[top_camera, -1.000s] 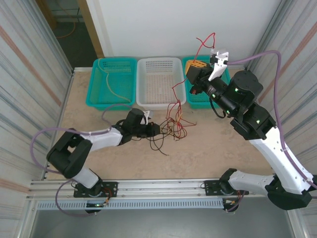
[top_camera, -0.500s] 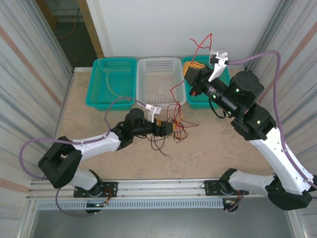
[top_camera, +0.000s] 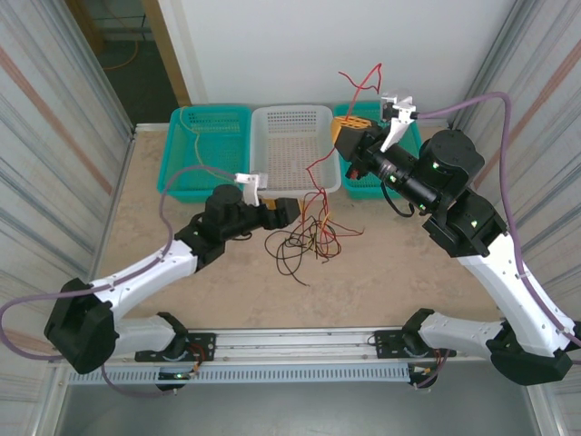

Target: Untangle the cables

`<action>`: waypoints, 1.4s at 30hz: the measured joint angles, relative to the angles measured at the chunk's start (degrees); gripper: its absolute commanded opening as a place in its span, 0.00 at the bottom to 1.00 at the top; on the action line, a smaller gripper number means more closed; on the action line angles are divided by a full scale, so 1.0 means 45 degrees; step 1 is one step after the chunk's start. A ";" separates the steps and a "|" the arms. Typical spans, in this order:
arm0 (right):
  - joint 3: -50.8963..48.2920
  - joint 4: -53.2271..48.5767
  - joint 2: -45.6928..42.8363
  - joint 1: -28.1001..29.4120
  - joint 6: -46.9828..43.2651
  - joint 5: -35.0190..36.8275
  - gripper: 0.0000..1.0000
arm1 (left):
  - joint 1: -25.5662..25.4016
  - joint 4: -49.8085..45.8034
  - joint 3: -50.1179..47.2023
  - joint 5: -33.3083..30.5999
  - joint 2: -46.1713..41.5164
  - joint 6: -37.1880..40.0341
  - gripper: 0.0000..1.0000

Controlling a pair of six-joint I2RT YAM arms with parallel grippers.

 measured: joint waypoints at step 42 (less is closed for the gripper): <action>0.0005 0.0442 0.0447 -0.0146 0.0029 -0.2788 0.00 | -0.0442 0.4027 -0.0243 0.1137 0.3876 -0.9656 0.00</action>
